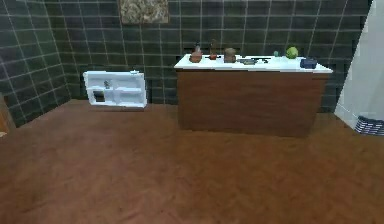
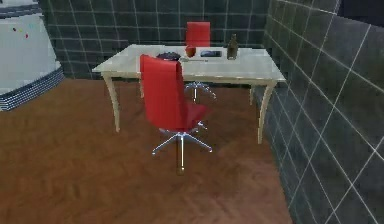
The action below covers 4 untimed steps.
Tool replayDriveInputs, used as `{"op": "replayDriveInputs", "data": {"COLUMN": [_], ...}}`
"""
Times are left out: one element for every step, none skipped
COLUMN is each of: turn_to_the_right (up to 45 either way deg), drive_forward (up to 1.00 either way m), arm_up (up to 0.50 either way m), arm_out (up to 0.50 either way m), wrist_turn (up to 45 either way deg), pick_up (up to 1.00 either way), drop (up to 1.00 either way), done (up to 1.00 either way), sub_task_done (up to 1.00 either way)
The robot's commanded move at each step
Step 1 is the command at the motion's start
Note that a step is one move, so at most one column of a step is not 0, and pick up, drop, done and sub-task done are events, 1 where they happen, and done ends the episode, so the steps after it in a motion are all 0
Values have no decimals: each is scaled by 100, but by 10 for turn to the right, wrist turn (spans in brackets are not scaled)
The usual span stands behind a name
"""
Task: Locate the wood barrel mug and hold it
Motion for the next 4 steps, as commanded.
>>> {"op": "replayDriveInputs", "data": {"turn_to_the_right": [0,-450,-180,0], "drive_forward": [40,0,0,85], "arm_up": [0,0,0,0], "arm_out": [0,0,0,0], "wrist_turn": [0,0,0,0], "pick_up": [0,0,0,0], "drop": [0,0,0,0], "done": [0,0,0,0], "sub_task_done": [0,0,0,0]}}
